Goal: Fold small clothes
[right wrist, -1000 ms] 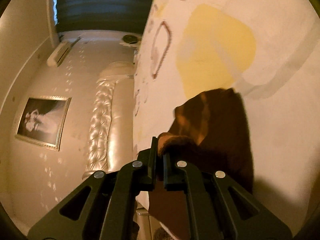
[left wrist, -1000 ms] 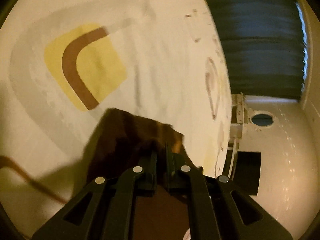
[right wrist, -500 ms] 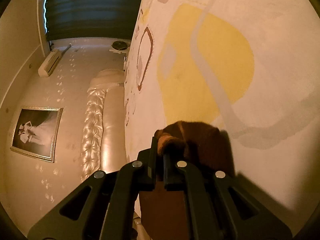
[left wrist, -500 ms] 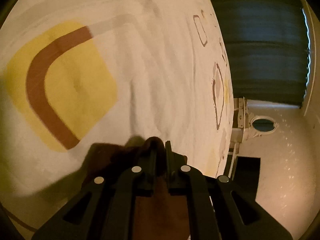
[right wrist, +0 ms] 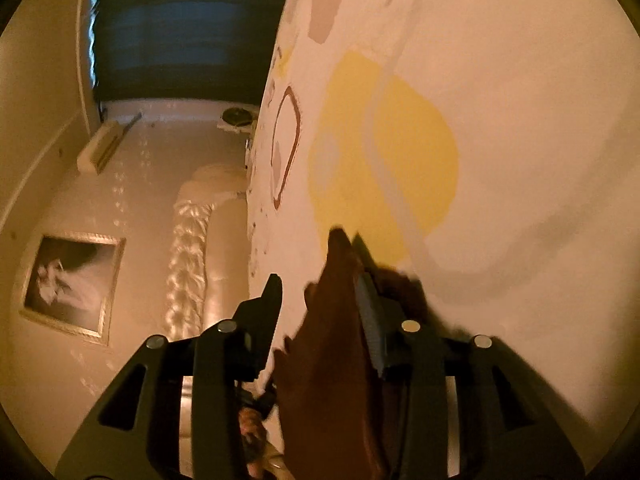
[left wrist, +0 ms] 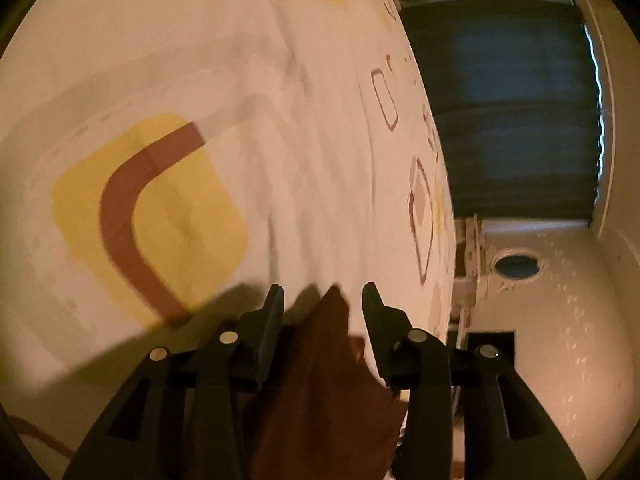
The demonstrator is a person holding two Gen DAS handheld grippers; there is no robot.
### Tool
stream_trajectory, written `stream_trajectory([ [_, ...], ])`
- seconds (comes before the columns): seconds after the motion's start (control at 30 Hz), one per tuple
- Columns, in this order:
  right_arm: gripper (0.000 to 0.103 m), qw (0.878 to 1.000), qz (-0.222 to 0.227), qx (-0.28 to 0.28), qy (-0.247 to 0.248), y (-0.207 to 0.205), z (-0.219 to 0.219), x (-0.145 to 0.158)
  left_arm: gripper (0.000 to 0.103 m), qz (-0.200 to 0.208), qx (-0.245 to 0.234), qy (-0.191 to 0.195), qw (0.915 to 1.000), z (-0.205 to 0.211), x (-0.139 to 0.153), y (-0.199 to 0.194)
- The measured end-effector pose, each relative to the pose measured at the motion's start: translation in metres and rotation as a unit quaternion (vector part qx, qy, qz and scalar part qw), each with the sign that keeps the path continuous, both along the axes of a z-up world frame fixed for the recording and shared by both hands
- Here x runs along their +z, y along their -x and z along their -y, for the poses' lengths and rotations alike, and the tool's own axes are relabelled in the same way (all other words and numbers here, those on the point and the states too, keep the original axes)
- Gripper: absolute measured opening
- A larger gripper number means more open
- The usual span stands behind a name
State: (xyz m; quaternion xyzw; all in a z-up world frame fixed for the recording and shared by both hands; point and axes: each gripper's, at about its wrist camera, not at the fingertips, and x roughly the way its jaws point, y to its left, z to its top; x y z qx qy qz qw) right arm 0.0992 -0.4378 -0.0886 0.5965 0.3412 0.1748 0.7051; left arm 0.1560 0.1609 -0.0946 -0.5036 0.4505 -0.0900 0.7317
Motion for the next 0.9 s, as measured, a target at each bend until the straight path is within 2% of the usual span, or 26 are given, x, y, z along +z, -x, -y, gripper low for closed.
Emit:
stream_trajectory([
  [0.07, 0.039, 0.999, 0.005, 0.014, 0.04, 0.024, -0.001, 0.009, 0.046, 0.001, -0.041, -0.037, 0.9985, 0.002, 0.005, 0.016],
  [0.17, 0.041, 0.997, 0.0, 0.03, 0.065, 0.06, -0.001, 0.009, 0.048, 0.01, -0.091, -0.084, 0.9922, 0.008, 0.014, 0.046],
  [0.2, 0.042, 0.997, -0.004, 0.034, 0.07, 0.077, -0.001, 0.007, 0.049, 0.013, -0.108, -0.102, 0.9888, 0.009, 0.017, 0.063],
  [0.3, 0.042, 0.996, -0.023, 0.045, 0.073, 0.111, -0.006, -0.001, 0.059, 0.018, -0.136, -0.153, 0.9786, 0.008, 0.024, 0.106],
  [0.37, 0.043, 0.996, -0.03, 0.056, 0.063, 0.127, -0.01, -0.006, 0.061, 0.013, -0.145, -0.167, 0.9752, 0.009, 0.024, 0.129],
  [0.43, 0.048, 0.996, -0.031, 0.069, 0.054, 0.138, -0.018, -0.008, 0.064, 0.009, -0.148, -0.163, 0.9755, 0.008, 0.022, 0.147],
  [0.5, 0.049, 0.994, -0.026, 0.088, 0.06, 0.144, -0.03, -0.009, 0.07, 0.001, -0.145, -0.137, 0.9799, 0.006, 0.014, 0.162],
  [0.6, 0.05, 0.992, -0.024, 0.102, 0.076, 0.143, -0.045, -0.007, 0.077, 0.003, -0.133, -0.121, 0.9837, 0.006, 0.015, 0.17],
  [0.67, 0.05, 0.991, -0.024, 0.109, 0.079, 0.141, -0.053, -0.007, 0.078, -0.006, -0.121, -0.088, 0.9887, 0.01, 0.012, 0.167],
  [0.7, 0.049, 0.99, -0.024, 0.109, 0.084, 0.139, -0.056, -0.006, 0.078, -0.012, -0.116, -0.082, 0.9898, 0.013, 0.009, 0.163],
  [0.73, 0.042, 0.99, -0.023, 0.108, 0.092, 0.138, -0.06, -0.005, 0.078, -0.018, -0.108, -0.086, 0.9903, 0.017, 0.008, 0.162],
  [0.77, 0.035, 0.989, -0.028, 0.108, 0.099, 0.137, -0.062, -0.005, 0.078, -0.021, -0.105, -0.092, 0.9899, 0.021, 0.01, 0.158],
  [0.8, 0.019, 0.988, -0.034, 0.112, 0.103, 0.136, -0.065, -0.006, 0.076, -0.024, -0.102, -0.106, 0.9888, 0.027, 0.013, 0.157],
  [0.87, 0.016, 0.985, -0.039, 0.125, 0.114, 0.136, -0.071, -0.009, 0.039, -0.035, -0.112, -0.119, 0.9859, 0.038, 0.015, 0.156],
  [0.9, 0.015, 0.984, -0.037, 0.125, 0.121, 0.137, -0.072, -0.007, 0.033, -0.047, -0.12, -0.125, 0.9837, 0.044, 0.013, 0.156],
])
